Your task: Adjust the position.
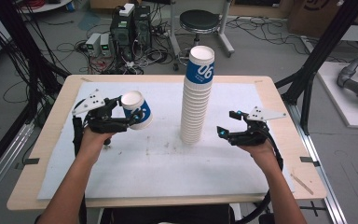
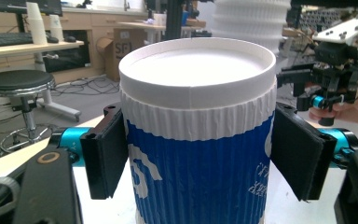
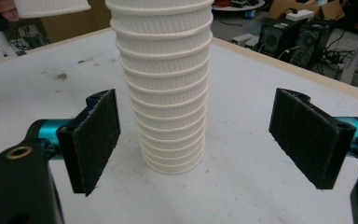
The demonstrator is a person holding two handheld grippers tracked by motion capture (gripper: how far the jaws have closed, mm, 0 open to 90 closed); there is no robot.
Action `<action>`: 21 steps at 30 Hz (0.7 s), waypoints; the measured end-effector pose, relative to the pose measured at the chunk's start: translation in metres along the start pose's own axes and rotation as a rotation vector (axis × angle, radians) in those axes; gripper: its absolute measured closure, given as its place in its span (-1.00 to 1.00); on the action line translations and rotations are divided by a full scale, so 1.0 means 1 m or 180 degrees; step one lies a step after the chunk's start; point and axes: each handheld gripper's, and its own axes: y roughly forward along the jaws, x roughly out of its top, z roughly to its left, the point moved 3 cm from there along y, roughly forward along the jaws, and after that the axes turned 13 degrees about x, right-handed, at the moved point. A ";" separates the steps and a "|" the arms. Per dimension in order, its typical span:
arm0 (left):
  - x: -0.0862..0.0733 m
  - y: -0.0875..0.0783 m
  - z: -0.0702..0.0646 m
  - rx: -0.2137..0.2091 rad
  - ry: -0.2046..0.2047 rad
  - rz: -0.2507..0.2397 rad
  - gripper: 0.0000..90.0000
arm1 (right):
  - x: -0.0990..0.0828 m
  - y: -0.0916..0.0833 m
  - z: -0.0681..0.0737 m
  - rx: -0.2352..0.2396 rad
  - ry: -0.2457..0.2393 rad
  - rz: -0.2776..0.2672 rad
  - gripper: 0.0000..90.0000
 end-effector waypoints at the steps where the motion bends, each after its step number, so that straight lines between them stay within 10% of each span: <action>1: -0.002 0.001 -0.002 -0.0005 0.0029 0.0026 -0.42 | -0.001 0.001 0.001 0.0004 0.0005 -0.0002 -0.63; 21: -0.018 0.017 -0.056 -0.0410 0.0173 0.0284 -0.42 | 0.007 0.029 0.043 0.0605 -0.0285 -0.0013 -0.63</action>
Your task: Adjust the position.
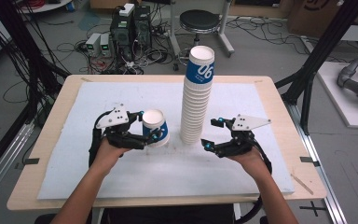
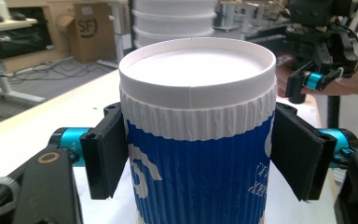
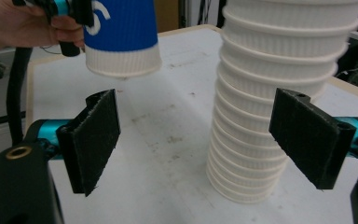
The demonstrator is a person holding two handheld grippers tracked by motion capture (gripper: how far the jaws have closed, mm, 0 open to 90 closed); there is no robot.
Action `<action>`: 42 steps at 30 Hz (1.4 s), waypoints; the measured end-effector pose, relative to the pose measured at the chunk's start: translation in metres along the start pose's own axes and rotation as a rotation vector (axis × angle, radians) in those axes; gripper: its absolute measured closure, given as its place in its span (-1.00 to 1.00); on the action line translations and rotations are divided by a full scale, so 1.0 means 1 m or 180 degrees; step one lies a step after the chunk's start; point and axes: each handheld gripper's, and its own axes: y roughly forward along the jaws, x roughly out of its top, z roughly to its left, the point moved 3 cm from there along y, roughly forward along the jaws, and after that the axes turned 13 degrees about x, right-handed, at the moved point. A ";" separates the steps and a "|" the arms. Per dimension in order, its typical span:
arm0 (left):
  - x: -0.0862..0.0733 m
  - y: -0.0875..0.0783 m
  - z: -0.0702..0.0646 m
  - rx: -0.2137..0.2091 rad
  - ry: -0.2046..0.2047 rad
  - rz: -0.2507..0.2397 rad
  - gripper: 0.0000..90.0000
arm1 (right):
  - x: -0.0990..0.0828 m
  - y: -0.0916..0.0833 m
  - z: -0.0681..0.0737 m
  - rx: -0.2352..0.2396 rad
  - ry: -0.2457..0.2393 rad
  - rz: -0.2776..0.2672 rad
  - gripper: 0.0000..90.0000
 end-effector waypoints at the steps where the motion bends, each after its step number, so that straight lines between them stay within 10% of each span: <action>1: -0.001 0.001 -0.003 -0.0015 0.0004 0.0009 -0.42 | 0.002 0.004 0.004 0.0045 -0.0006 -0.0013 -0.63; 32: 0.009 0.023 -0.036 -0.0514 -0.0071 -0.0179 -0.40 | 0.013 0.073 0.027 0.0755 -0.0128 0.0035 -0.56; 42: 0.013 0.021 -0.036 -0.0441 0.0057 -0.0086 -0.65 | 0.012 0.061 0.025 0.0578 -0.0412 0.0336 -0.38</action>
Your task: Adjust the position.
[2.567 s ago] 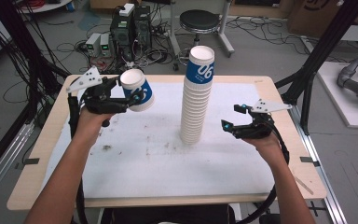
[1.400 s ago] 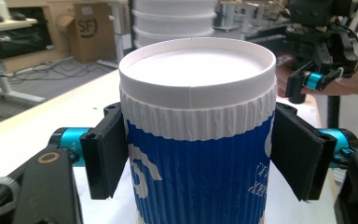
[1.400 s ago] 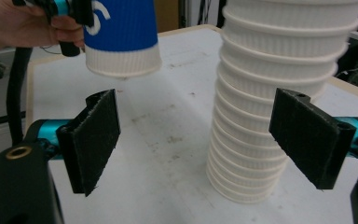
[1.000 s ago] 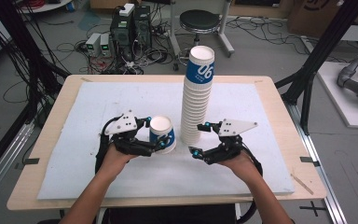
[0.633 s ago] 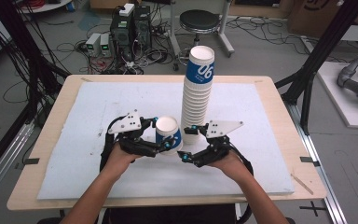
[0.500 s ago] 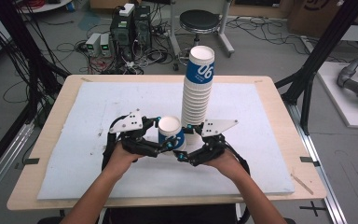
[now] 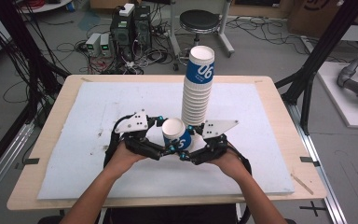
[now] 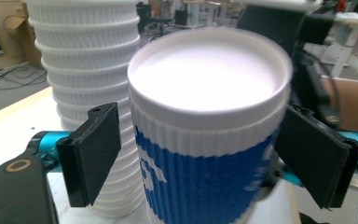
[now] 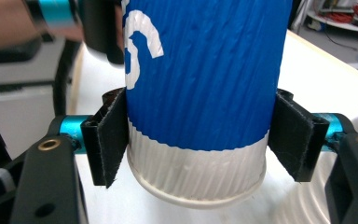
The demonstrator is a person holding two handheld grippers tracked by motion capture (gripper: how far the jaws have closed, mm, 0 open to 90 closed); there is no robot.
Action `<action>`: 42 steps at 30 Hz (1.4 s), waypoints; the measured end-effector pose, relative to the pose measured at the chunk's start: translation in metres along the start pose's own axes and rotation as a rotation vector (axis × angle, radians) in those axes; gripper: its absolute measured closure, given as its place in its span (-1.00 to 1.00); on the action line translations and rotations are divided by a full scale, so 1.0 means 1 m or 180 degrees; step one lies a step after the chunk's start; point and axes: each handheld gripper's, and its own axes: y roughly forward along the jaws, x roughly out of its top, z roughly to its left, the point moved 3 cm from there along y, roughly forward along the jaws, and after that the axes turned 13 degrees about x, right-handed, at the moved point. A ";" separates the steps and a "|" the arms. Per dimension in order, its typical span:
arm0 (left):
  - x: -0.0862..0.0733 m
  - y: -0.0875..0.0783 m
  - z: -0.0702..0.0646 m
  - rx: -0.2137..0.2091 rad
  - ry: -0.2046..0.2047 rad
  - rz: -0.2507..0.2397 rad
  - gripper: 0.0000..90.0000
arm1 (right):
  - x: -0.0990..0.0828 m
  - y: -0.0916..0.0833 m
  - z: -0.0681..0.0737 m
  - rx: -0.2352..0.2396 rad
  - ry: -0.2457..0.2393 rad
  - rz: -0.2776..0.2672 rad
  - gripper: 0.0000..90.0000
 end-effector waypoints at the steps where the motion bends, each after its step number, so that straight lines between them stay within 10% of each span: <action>1: 0.002 -0.001 0.000 -0.0019 0.0014 -0.0002 -0.65 | -0.001 -0.002 0.000 -0.0006 -0.0031 0.0048 -0.38; 8: -0.002 0.003 -0.004 -0.0283 0.0074 0.0070 -0.54 | -0.002 0.002 0.004 0.0107 -0.0167 0.0252 -0.39; 14: -0.002 0.006 -0.007 -0.0370 -0.0078 -0.0085 -0.36 | -0.004 0.003 0.004 0.0129 0.0026 0.0003 -0.67; 21: -0.004 0.006 -0.005 -0.0384 -0.0154 -0.0072 -0.35 | -0.004 0.000 0.004 0.0159 -0.0045 0.0020 -0.44; 28: -0.002 0.006 -0.007 -0.0239 0.0122 0.0125 -0.55 | -0.005 -0.002 0.006 0.0089 -0.0201 0.0477 -0.40; 36: -0.005 0.006 -0.010 -0.0459 0.0283 0.0185 -0.35 | -0.006 -0.003 0.006 0.0159 -0.0261 0.0587 -0.40; 42: -0.002 0.000 0.000 -0.0499 -0.0023 -0.0044 -0.34 | -0.004 -0.007 0.004 0.0173 -0.0073 0.0154 -0.59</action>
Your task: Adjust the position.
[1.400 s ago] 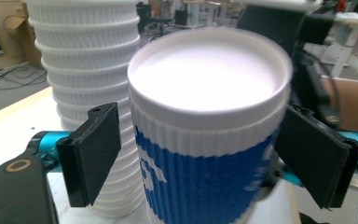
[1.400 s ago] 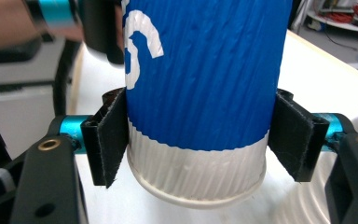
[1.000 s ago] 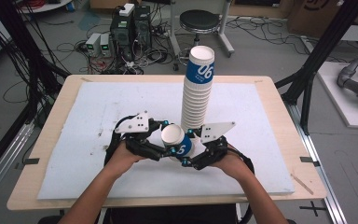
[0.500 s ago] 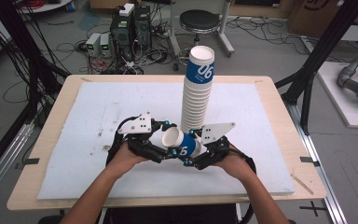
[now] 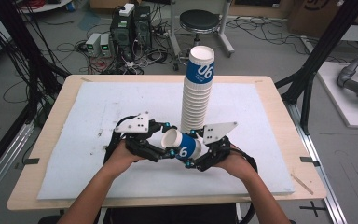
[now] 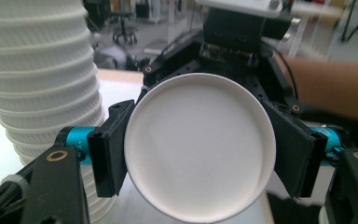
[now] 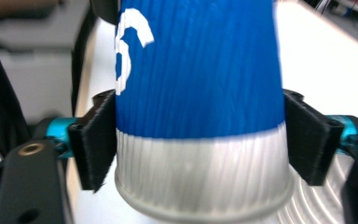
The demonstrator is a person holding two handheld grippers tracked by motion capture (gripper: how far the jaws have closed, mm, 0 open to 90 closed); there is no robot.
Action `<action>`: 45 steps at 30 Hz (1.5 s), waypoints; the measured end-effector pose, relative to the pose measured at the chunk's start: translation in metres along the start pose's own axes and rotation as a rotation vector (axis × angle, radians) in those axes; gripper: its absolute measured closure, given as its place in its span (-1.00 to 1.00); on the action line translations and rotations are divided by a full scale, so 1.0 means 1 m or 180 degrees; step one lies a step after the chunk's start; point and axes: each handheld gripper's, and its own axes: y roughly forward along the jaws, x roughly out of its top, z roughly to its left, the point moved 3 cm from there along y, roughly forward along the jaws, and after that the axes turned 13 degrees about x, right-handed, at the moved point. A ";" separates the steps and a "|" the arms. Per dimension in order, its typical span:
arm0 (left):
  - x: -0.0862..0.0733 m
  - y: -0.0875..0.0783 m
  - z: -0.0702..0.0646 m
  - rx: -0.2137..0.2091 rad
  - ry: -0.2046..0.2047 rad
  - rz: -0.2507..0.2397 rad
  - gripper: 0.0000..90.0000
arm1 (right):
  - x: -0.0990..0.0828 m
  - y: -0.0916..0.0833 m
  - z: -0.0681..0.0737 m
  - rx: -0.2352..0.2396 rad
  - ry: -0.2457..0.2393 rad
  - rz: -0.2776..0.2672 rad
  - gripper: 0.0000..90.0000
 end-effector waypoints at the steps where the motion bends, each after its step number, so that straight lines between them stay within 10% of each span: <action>1: 0.001 -0.001 0.000 0.0004 -0.0019 -0.0057 -0.34 | 0.001 -0.003 -0.001 0.0044 0.0108 -0.0142 -0.60; 5: 0.004 -0.003 0.000 -0.0035 -0.0059 -0.0253 -0.33 | -0.001 -0.006 -0.002 0.0160 0.0300 -0.0512 -0.67; 9: 0.002 -0.004 0.002 -0.0060 -0.0120 -0.0232 -0.33 | 0.000 -0.006 -0.001 0.0152 0.0212 -0.0524 -0.58; 16: -0.011 0.006 0.001 0.0049 0.0045 0.0295 -0.46 | 0.001 -0.013 0.001 0.0012 -0.0131 0.0042 -0.41; 22: -0.014 0.007 0.000 -0.0113 0.0091 0.0354 -0.39 | 0.001 -0.017 0.004 0.0061 -0.0198 0.0288 -0.40; 31: -0.014 0.000 0.008 -0.0148 -0.0110 0.0083 -0.36 | 0.002 -0.031 -0.003 0.0105 0.0209 -0.0441 -0.59; 45: -0.015 0.002 0.004 -0.0344 -0.0184 -0.0041 -0.33 | -0.004 -0.018 -0.001 0.0394 0.0226 -0.0429 -0.48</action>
